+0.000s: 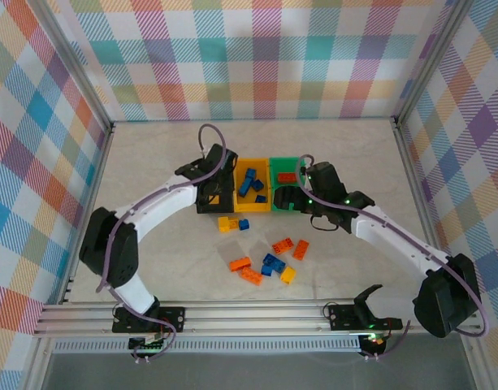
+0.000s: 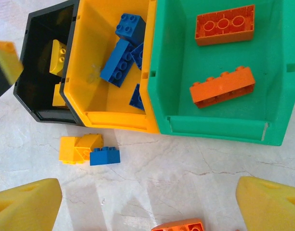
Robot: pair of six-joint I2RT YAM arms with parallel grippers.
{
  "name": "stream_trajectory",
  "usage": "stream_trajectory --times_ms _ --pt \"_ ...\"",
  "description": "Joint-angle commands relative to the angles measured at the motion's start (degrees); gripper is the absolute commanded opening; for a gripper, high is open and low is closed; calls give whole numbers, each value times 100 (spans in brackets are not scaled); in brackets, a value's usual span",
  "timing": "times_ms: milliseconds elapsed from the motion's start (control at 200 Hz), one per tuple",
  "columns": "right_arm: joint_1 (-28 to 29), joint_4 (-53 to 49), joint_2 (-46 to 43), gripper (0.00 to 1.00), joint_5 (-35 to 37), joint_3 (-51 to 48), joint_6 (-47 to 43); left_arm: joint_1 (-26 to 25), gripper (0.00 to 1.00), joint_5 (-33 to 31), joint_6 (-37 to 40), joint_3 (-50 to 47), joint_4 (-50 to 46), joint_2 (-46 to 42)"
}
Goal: Sort the legos into containers by color
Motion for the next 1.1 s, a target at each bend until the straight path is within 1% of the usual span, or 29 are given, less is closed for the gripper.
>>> stream_trajectory --times_ms 0,105,140,290,375,455,560,655,670,685,740,800,865,940,1040,1095 --pt "-30 30 -227 93 -106 -150 33 243 41 148 59 349 33 309" --pt "-35 80 -346 93 -184 -282 54 285 44 243 76 598 -36 680" --pt "-30 82 -399 94 -185 -313 60 285 46 261 93 644 -44 772" --pt "-30 35 -667 94 -229 -446 60 318 65 118 99 820 -113 1011" --pt "-32 -62 -763 96 -313 -461 65 337 73 147 80 968 -199 1028" --pt "-29 -247 -762 96 -487 -439 24 333 81 336 43 1008 -169 856" --pt "-30 -456 -763 96 -654 -544 30 308 89 691 -60 824 11 289" --pt "-32 -690 -718 95 -630 -723 184 211 94 1010 -129 588 135 -350" --pt "-30 -722 -708 95 -619 -765 209 187 99 1044 -139 536 151 -465" --pt "-30 -751 -706 94 -606 -808 241 162 100 1076 -146 475 167 -582" --pt "-21 -820 -707 93 -491 -985 402 48 100 1185 -241 172 297 -1055" --pt "-22 -857 -708 92 -406 -1206 599 -66 100 1326 -434 -372 548 -1647" --pt "-21 -900 -691 89 -420 -1395 757 -168 100 1506 -693 -1017 877 -2308" --pt "26 -893 -674 84 -458 -1597 847 -286 100 1536 -877 -1638 1085 -2970" --pt "79 -997 -611 79 -409 -1717 1004 -378 100 1544 -949 -2253 1088 -3588" --pt "114 -1065 -611 76 -264 -1762 1104 -400 100 1574 -950 -2520 1042 -3833"
